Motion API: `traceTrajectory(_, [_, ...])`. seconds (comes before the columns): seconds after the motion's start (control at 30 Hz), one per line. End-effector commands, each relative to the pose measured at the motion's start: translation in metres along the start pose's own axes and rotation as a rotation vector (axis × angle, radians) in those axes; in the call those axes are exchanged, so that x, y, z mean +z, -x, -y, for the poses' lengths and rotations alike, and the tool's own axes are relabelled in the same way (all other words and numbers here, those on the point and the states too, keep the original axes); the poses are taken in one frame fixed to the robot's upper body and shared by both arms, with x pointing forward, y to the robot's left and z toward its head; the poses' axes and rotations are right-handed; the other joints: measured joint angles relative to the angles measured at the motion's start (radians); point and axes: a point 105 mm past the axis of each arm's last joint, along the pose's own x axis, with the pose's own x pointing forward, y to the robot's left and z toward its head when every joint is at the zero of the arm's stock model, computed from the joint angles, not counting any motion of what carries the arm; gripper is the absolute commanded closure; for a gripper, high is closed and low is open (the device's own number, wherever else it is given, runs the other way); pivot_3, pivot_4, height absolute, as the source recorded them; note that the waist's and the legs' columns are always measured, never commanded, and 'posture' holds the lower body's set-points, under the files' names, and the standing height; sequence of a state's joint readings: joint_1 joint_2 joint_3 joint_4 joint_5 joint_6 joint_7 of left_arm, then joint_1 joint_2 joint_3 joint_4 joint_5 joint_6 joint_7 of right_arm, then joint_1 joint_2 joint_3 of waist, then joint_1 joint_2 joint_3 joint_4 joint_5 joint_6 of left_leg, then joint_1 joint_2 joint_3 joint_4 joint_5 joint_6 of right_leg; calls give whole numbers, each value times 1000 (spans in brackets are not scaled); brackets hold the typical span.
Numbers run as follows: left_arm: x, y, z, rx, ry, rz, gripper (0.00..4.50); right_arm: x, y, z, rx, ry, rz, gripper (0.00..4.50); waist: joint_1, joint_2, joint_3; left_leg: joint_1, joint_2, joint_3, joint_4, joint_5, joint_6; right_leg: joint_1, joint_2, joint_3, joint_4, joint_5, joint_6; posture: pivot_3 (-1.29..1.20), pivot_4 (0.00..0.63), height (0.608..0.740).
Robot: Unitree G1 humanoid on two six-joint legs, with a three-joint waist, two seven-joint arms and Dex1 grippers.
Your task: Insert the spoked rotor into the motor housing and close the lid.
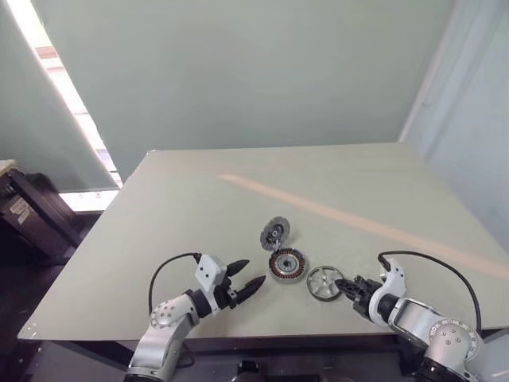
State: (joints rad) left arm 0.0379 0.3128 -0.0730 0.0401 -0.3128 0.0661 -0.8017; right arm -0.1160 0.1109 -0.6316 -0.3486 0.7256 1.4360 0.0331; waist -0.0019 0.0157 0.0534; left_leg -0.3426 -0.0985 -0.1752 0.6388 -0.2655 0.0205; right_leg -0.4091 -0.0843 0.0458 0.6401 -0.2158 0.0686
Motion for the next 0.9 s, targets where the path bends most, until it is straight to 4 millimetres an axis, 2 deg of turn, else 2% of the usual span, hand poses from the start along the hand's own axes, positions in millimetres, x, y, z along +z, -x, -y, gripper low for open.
traceTrajectory(0.03, [7, -1, 1, -6, -26, 23, 1075, -13, -9, -14, 49, -28, -26, 3903, 0, 0, 0, 0, 1, 0, 0, 0, 0, 0, 0, -1, 0, 0, 0, 0, 0, 740])
traceTrajectory(0.17, [7, 0, 1, -5, -26, 22, 1075, -4, -8, -18, 83, -49, 22, 4001, 0, 0, 0, 0, 2, 0, 1, -1, -2, 0, 0, -3, 0, 0, 0, 0, 0, 740])
traceTrajectory(0.4, [6, 1, 0, 1, -25, 19, 1075, 23, -3, -39, 193, -69, 163, 4040, 0, 0, 0, 0, 2, 0, 0, -1, -1, -1, 0, -3, 0, 0, 0, 0, 0, 740])
traceTrajectory(0.5, [6, 1, 0, 4, -26, 20, 1075, 31, -3, -55, 267, -91, 207, 4040, -2, 1, 0, -1, 2, 0, -1, -1, -1, -2, 0, -3, 0, 0, 0, 0, 0, 740])
traceTrajectory(0.77, [7, 1, 0, 10, -29, 22, 1075, 25, -11, -81, 398, -221, 178, 4040, -2, 1, 0, -1, 2, 0, -2, -1, -1, -2, 0, -3, -1, 0, 0, 0, 0, 740])
traceTrajectory(0.9, [7, 1, -1, 10, -30, 21, 1075, 13, -18, -92, 433, -259, 114, 4040, -3, 1, 0, -1, 2, 0, -2, -1, -1, -2, 0, -3, -1, 0, 0, 0, 0, 740])
